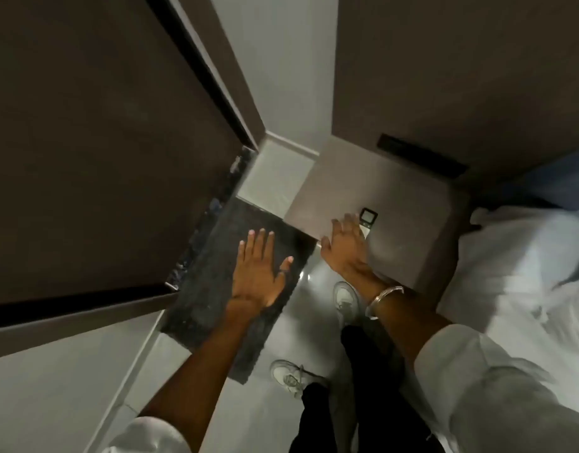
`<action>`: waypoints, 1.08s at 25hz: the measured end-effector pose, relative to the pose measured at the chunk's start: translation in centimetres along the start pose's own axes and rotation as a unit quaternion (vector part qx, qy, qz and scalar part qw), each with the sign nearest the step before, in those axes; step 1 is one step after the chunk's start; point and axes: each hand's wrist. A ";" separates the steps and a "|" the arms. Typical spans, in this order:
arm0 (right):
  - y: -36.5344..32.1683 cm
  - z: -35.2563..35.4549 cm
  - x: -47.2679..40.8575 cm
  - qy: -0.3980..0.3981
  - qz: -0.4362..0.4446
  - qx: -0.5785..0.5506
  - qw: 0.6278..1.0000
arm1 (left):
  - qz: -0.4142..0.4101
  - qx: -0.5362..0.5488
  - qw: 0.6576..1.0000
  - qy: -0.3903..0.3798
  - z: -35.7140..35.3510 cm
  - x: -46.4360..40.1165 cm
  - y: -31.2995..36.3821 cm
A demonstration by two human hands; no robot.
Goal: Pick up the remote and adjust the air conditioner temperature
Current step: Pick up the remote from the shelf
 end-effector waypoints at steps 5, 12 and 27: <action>7.5 -10.9 -10.2 0.069 -0.223 -0.102 0.967 | -0.023 -0.041 0.997 -0.055 -13.0 -9.7 -1.0; 9.2 -16.1 -15.8 0.068 -0.423 -0.181 0.885 | -0.074 -0.061 0.993 -0.075 -18.0 -11.1 -1.7; -30.9 24.2 5.8 -0.141 0.206 -0.594 0.765 | 0.033 -0.126 0.863 0.489 33.3 5.8 -11.7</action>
Point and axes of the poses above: each hand's wrist, its own x-axis away from the middle knuckle, its own z-axis out of the back of the hand, y = z × x, and after that the axes turned 9 degrees about y, right-handed
